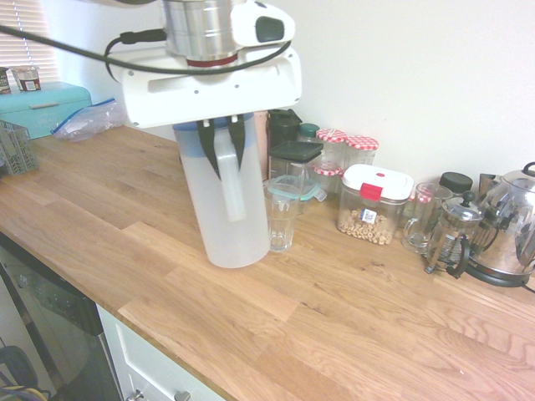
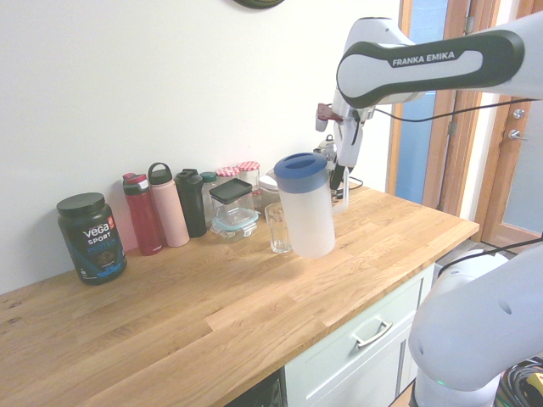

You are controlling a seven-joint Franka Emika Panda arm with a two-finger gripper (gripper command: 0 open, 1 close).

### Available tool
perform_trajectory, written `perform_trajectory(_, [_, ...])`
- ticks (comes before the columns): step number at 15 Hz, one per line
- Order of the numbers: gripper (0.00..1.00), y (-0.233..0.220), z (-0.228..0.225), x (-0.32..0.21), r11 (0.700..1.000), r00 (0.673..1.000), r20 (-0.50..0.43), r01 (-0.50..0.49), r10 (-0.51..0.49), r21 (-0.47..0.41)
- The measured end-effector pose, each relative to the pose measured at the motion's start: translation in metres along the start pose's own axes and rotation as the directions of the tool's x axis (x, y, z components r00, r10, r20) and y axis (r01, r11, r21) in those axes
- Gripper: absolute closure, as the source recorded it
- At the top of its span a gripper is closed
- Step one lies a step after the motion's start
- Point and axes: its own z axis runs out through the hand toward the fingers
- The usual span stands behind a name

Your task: Pour me some water

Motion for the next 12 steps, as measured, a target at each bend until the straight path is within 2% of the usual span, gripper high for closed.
perform_trajectory(4, [1.00,0.047,0.010,0.032,1.000,0.999,0.047,0.004,-0.003,-0.027])
perform_trajectory(7, [1.00,0.065,0.017,0.081,0.999,0.996,0.087,-0.012,0.015,-0.042])
perform_trajectory(12, [1.00,0.057,0.021,0.152,0.978,0.980,0.198,0.039,0.003,-0.204])
